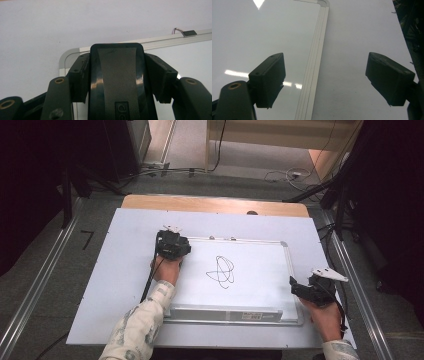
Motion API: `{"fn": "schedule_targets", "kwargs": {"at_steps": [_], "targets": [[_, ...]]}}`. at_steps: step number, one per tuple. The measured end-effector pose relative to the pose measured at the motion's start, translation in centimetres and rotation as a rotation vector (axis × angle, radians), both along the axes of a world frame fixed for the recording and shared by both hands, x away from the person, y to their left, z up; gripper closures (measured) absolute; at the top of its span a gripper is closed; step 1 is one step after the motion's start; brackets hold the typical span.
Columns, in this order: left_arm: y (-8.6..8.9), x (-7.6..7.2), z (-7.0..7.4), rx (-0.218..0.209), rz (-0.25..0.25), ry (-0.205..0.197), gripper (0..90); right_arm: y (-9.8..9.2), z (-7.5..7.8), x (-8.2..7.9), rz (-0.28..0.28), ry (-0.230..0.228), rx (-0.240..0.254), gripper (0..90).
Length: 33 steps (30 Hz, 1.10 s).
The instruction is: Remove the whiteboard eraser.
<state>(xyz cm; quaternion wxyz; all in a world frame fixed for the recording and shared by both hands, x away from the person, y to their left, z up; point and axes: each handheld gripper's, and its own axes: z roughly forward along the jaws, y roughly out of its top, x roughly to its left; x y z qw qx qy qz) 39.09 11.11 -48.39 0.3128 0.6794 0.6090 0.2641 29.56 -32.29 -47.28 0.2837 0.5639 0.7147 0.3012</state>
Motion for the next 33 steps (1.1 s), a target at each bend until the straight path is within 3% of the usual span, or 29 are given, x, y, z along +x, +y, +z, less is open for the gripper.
{"fn": "schedule_targets", "kwargs": {"at_steps": [5, 12, 28, 33], "targets": [[0.3, -0.3, 0.2, -0.028, 0.000, -0.010, 42.0, 0.0, 0.0, 0.0, 0.000, 0.000, 0.000, 14.9], [0.9, -0.9, 0.5, -0.030, -0.005, -0.014, 41.8, 0.0, 0.0, 0.0, -0.002, 0.001, -0.002, 14.9], [0.3, -2.9, 3.2, -0.051, -0.056, -0.084, 41.6, 0.3, 0.0, 0.2, 0.001, 0.002, -0.006, 14.9], [-0.3, -3.1, 3.1, -0.066, -0.073, -0.074, 41.6, 0.4, 0.0, 0.4, 0.005, 0.002, -0.006, 14.9]]}}
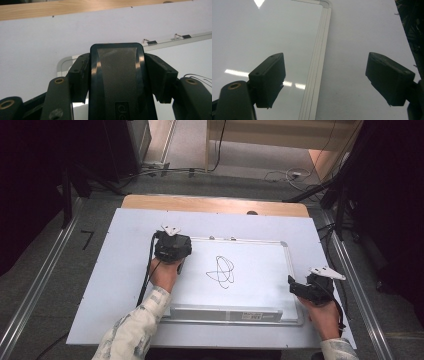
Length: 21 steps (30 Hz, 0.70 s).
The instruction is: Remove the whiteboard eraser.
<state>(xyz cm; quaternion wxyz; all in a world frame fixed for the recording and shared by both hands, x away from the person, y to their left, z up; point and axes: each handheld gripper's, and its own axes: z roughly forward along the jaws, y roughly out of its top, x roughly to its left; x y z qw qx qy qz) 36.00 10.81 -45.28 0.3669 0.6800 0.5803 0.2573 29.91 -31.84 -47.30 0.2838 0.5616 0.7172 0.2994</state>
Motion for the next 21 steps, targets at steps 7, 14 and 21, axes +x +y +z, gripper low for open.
{"fn": "schedule_targets", "kwargs": {"at_steps": [7, 14, 21], "targets": [[-0.58, -0.23, 0.05, -0.011, -0.021, 0.002, 41.7, -0.02, 0.01, -0.01, 0.001, 0.000, 0.000, 14.9], [-0.60, -0.49, 0.39, -0.018, -0.031, -0.004, 41.6, 0.02, -0.01, -0.01, 0.003, 0.001, 0.000, 14.9], [-0.98, -0.76, 0.58, -0.031, -0.044, -0.006, 41.6, 0.05, -0.02, -0.01, 0.002, 0.001, 0.000, 14.9]]}}
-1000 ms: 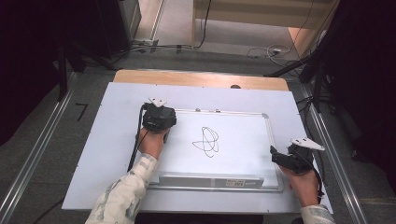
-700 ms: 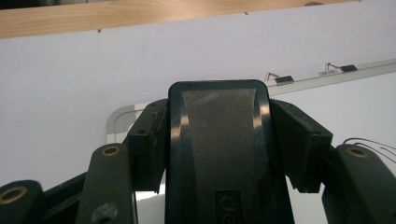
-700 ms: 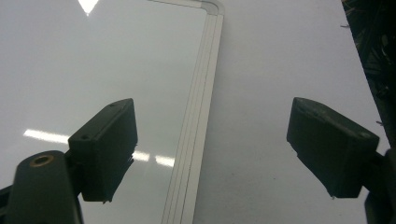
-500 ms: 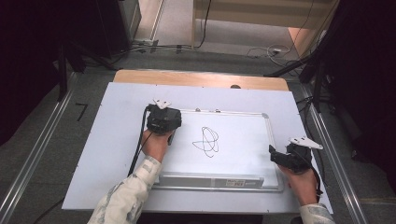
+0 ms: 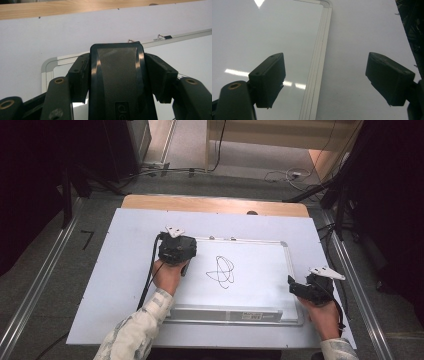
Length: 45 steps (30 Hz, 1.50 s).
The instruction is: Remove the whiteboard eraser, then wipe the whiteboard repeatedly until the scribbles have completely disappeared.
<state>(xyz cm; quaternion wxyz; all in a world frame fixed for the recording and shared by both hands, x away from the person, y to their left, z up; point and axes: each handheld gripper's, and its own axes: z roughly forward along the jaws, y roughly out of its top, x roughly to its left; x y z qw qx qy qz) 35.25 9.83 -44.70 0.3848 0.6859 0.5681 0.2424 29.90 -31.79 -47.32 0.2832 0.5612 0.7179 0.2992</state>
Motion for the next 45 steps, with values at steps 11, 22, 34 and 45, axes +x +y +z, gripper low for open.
{"fn": "schedule_targets", "kwargs": {"at_steps": [11, 22, 34, 45], "targets": [[-1.1, -0.1, -0.1, 0.003, -0.024, 0.005, 41.6, 0.0, 0.0, 0.0, 0.001, -0.001, -0.001, 14.9], [-3.6, 0.2, -0.9, 0.020, -0.063, 0.031, 41.5, -0.1, 0.0, 0.0, 0.000, -0.002, 0.001, 14.9], [-5.3, 0.8, -1.5, 0.049, -0.064, 0.055, 41.5, -0.1, 0.0, -0.1, 0.002, -0.002, 0.001, 14.9], [-6.9, 1.4, -2.8, 0.074, -0.056, 0.085, 41.5, -0.1, 0.0, -0.1, 0.003, -0.006, 0.000, 14.9]]}}
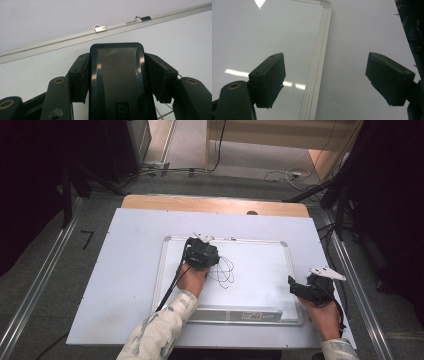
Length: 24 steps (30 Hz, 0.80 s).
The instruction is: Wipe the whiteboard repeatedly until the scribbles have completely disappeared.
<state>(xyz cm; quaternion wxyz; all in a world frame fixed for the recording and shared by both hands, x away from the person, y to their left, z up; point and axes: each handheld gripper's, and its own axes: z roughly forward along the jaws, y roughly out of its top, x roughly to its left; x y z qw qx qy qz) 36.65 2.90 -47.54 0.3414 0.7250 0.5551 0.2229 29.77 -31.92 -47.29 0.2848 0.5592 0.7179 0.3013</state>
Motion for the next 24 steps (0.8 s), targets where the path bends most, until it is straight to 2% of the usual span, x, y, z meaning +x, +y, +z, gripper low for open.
{"fn": "schedule_targets", "kwargs": {"at_steps": [3, 8, 12, 24], "targets": [[-0.1, 0.1, -0.4, 0.013, 0.000, 0.016, 41.5, 0.0, 0.0, 0.0, -0.001, 0.001, 0.003, 14.9], [-0.3, 0.2, -0.5, 0.021, 0.005, 0.017, 41.5, 0.0, 0.0, 0.0, 0.001, 0.000, 0.001, 14.9], [-0.6, 0.3, -0.7, 0.046, -0.003, 0.025, 41.5, 0.0, 0.0, 0.0, 0.002, 0.000, -0.002, 14.9], [-1.7, 0.4, -0.6, 0.053, -0.013, 0.031, 41.4, 0.0, 0.0, 0.0, 0.001, -0.001, -0.001, 14.9]]}}
